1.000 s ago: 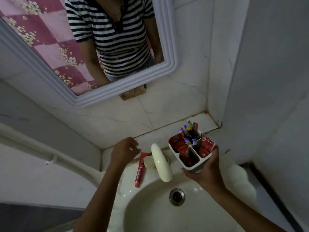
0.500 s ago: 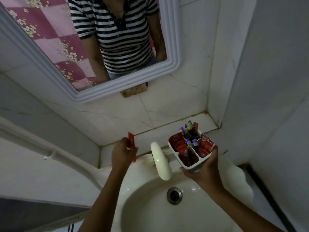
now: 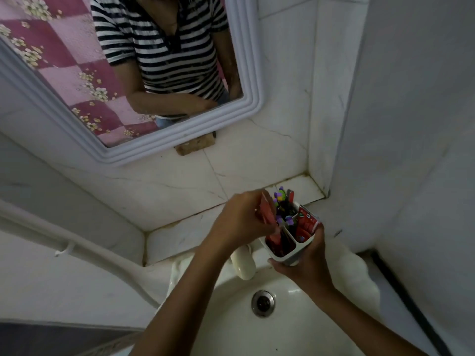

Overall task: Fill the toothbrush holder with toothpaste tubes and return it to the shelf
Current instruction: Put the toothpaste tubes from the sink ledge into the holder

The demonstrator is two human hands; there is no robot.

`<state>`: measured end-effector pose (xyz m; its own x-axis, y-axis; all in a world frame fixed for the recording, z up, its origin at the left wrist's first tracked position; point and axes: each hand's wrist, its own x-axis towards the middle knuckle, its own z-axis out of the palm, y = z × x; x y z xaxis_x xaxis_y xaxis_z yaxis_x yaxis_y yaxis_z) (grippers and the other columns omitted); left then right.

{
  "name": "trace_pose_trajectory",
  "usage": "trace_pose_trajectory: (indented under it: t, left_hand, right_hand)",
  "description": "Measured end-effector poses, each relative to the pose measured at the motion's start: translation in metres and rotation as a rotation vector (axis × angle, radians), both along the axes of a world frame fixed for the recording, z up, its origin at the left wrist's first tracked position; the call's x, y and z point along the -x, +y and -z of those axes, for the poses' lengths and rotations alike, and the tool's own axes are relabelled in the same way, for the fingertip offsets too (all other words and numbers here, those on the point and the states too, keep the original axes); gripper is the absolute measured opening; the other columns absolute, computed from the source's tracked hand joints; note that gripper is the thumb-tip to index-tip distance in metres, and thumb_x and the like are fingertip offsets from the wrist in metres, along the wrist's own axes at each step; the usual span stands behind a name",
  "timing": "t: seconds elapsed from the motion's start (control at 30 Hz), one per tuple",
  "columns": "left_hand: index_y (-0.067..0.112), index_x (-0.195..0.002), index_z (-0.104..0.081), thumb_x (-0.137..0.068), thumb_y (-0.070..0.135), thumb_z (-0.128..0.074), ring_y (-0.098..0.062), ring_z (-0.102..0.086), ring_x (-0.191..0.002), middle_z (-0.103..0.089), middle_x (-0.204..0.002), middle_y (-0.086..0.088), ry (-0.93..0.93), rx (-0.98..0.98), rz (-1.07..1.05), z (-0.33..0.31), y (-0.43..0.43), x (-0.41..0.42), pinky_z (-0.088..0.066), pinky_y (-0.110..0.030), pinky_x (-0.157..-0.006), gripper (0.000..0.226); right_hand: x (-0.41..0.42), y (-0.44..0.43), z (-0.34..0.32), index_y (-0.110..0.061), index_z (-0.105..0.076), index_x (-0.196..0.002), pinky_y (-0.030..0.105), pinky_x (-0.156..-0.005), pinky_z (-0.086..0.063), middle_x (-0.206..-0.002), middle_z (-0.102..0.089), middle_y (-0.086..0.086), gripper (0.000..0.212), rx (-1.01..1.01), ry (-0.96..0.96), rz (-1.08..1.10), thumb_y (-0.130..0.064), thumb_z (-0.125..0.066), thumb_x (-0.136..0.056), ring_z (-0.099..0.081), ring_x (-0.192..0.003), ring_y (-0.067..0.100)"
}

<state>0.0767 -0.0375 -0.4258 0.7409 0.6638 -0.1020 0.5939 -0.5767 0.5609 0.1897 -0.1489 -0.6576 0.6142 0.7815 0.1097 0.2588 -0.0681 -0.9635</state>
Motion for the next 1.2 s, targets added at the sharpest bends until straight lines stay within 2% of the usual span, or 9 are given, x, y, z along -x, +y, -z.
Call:
trace_pose_trajectory:
  t: [0.1, 0.23, 0.43, 0.6, 0.73, 0.87, 1.0, 1.1, 1.2]
  left_hand:
    - [0.024, -0.089, -0.066, -0.063, 0.026, -0.082, -0.015, -0.065, -0.084, -0.071, -0.089, 0.004, 0.097, -0.023, 0.041, 0.010, -0.001, -0.004, -0.057, -0.038, -0.075, 0.030]
    - [0.021, -0.089, -0.067, -0.065, 0.024, -0.084, -0.015, -0.070, -0.084, -0.074, -0.093, 0.004, 0.063, 0.033, -0.002, 0.007, 0.002, -0.003, -0.059, -0.042, -0.080, 0.030]
    - [0.019, -0.087, -0.074, -0.072, 0.026, -0.083, -0.006, -0.070, -0.077, -0.077, -0.085, 0.005, 0.086, 0.030, 0.005, 0.015, 0.007, 0.000, -0.053, -0.021, -0.069, 0.019]
    - [0.018, -0.087, -0.078, -0.078, 0.019, -0.075, -0.014, -0.070, -0.075, -0.077, -0.083, 0.000, 0.130, -0.089, 0.045, 0.026, -0.003, -0.018, -0.059, -0.032, -0.072, 0.010]
    - [0.011, -0.092, -0.076, -0.084, 0.019, -0.065, -0.020, -0.060, -0.077, -0.073, -0.091, -0.010, 0.261, -0.232, 0.132, 0.026, -0.016, -0.032, -0.047, -0.030, -0.068, 0.016]
    - [0.008, -0.093, -0.073, -0.094, 0.030, -0.056, -0.028, -0.067, -0.086, -0.070, -0.093, -0.013, 0.358, -0.199, 0.113, 0.033, -0.025, -0.043, -0.056, -0.037, -0.078, 0.028]
    - [0.003, -0.110, -0.065, -0.095, 0.028, -0.055, -0.030, -0.066, -0.098, -0.069, -0.103, -0.015, 0.443, -0.166, 0.064, 0.028, -0.022, -0.052, -0.056, -0.039, -0.088, 0.030]
    - [0.004, -0.105, -0.067, -0.088, 0.018, -0.061, -0.031, -0.066, -0.096, -0.069, -0.102, -0.014, 0.444, -0.244, 0.064, 0.024, -0.018, -0.040, -0.052, -0.037, -0.081, 0.023]
    - [0.009, -0.095, -0.075, -0.082, 0.017, -0.067, -0.027, -0.066, -0.090, -0.072, -0.095, -0.012, 0.347, -0.253, 0.113, 0.023, -0.014, -0.028, -0.053, -0.035, -0.077, 0.017]
  right_hand:
    - [0.002, 0.001, -0.003, -0.016, -0.018, -0.163, 0.054, -0.107, -0.058, -0.159, -0.045, 0.009, 0.148, -0.007, -0.002, -0.005, -0.047, -0.105, -0.048, -0.052, -0.146, 0.030]
    - [0.001, -0.003, -0.002, -0.020, -0.017, -0.164, 0.053, -0.108, -0.058, -0.160, -0.044, 0.007, 0.146, -0.032, 0.026, 0.005, -0.043, -0.107, -0.050, -0.051, -0.147, 0.026]
    - [0.001, -0.007, -0.002, -0.019, -0.024, -0.161, 0.051, -0.106, -0.060, -0.158, -0.048, 0.001, 0.140, -0.069, 0.066, 0.030, -0.022, -0.109, -0.050, -0.055, -0.145, 0.020]
    - [-0.004, -0.009, -0.002, -0.018, -0.027, -0.160, 0.050, -0.110, -0.058, -0.156, -0.050, 0.000, 0.140, -0.072, 0.083, 0.011, -0.026, -0.109, -0.048, -0.054, -0.145, 0.018]
    - [0.000, -0.011, 0.002, -0.024, -0.026, -0.162, 0.049, -0.108, -0.060, -0.157, -0.049, 0.000, 0.140, -0.063, 0.073, 0.000, -0.023, -0.110, -0.049, -0.054, -0.146, 0.021]
    - [0.005, -0.012, -0.001, -0.027, -0.026, -0.162, 0.046, -0.107, -0.060, -0.155, -0.050, 0.000, 0.140, -0.062, 0.041, -0.004, -0.023, -0.109, -0.050, -0.056, -0.143, 0.019]
    - [0.002, -0.008, -0.009, -0.032, -0.027, -0.161, 0.043, -0.106, -0.061, -0.154, -0.050, -0.003, 0.139, -0.085, 0.027, -0.001, -0.019, -0.109, -0.050, -0.056, -0.142, 0.018]
    - [-0.004, -0.008, -0.011, -0.035, -0.026, -0.161, 0.048, -0.107, -0.060, -0.155, -0.049, -0.002, 0.140, -0.085, 0.019, -0.008, -0.019, -0.108, -0.048, -0.055, -0.144, 0.020]
    - [-0.008, -0.007, -0.016, -0.027, -0.027, -0.161, 0.053, -0.107, -0.059, -0.155, -0.051, 0.002, 0.140, -0.090, 0.018, 0.007, -0.021, -0.108, -0.048, -0.056, -0.143, 0.025]
